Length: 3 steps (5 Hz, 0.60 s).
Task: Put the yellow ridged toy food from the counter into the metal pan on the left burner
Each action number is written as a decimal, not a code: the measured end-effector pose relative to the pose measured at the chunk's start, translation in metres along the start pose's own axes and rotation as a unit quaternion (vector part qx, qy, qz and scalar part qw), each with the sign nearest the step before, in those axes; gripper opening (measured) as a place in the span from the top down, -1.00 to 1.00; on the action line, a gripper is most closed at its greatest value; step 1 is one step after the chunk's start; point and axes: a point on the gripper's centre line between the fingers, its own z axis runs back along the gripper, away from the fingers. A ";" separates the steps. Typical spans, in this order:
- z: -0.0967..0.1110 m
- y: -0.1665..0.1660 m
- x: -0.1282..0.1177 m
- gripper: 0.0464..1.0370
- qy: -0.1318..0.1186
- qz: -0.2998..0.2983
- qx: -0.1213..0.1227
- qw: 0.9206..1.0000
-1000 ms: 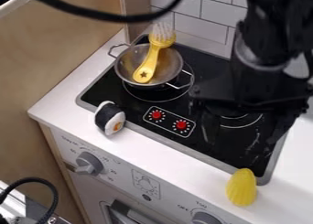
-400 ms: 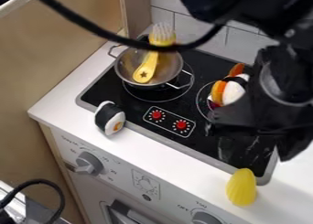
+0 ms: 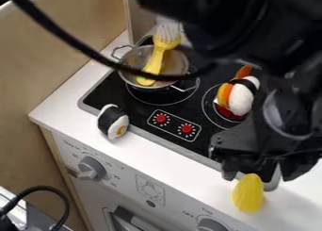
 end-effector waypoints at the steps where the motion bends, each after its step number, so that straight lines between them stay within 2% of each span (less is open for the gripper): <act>1: -0.007 0.003 -0.002 -0.92 -0.007 -0.001 -0.004 1.000; 3: -0.018 0.006 -0.002 -0.92 -0.014 -0.004 -0.009 1.000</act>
